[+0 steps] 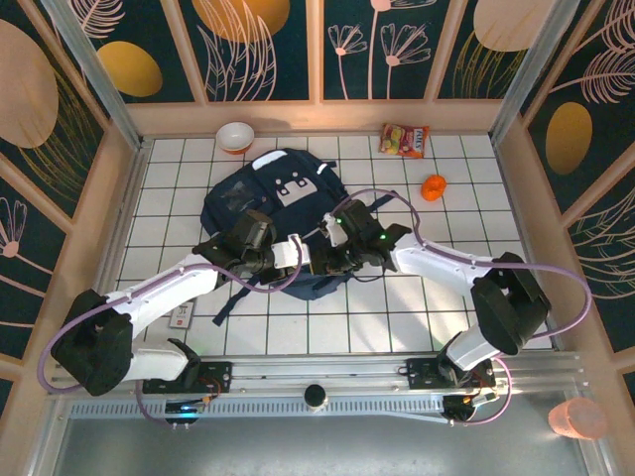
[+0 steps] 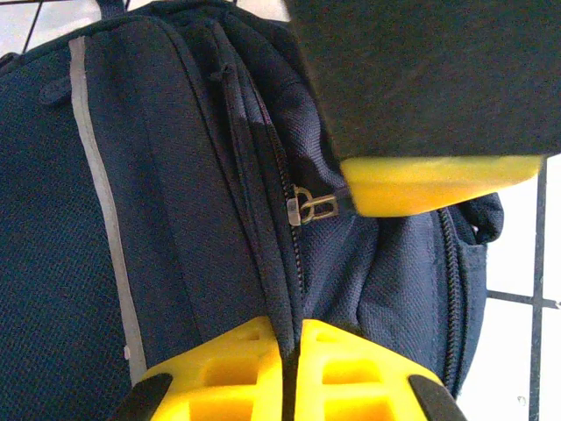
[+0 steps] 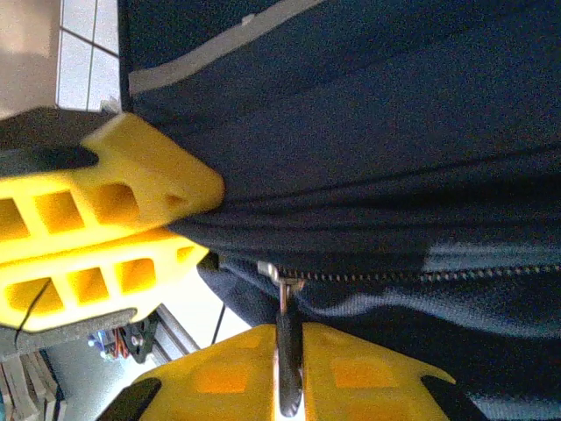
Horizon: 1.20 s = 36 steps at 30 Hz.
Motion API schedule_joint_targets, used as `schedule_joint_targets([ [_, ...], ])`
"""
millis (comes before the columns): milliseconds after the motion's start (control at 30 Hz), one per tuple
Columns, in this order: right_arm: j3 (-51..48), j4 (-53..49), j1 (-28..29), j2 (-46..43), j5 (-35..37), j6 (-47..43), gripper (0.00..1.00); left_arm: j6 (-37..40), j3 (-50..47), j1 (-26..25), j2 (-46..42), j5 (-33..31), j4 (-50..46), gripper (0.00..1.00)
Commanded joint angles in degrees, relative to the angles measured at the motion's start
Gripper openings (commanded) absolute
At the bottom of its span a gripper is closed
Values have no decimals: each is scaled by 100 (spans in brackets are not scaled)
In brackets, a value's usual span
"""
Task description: Pack the student bag
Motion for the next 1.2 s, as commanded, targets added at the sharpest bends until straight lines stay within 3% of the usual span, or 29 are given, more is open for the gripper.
schedule_joint_targets([
  [0, 265, 58, -52, 74, 54, -123, 17, 58, 40, -28, -122, 579, 34, 6],
  [133, 362, 79, -87, 130, 56, -125, 16, 49, 70, -28, -97, 660, 25, 6],
  [200, 399, -17, -90, 178, 134, -141, 7, 24, 75, -30, -110, 652, 46, 5],
  [300, 410, -185, -114, 217, 212, -177, 5, 0, 54, -29, -161, 617, 108, 4],
  [433, 384, -312, -75, 230, 161, -186, 18, -53, 86, -29, -181, 608, 121, 4],
  [933, 259, -598, 167, 115, 873, -196, 27, -336, 148, -30, -173, 783, 438, 4],
  [967, 271, -622, 176, 125, 933, -200, 25, -334, 159, -28, -172, 791, 430, 4],
  [1100, 320, -750, 172, 112, 1229, -276, 0, -288, 157, -27, -196, 713, 364, 3],
  [1167, 369, -935, 148, 44, 1451, -350, 0, -248, 97, -15, -241, 522, 328, 3],
])
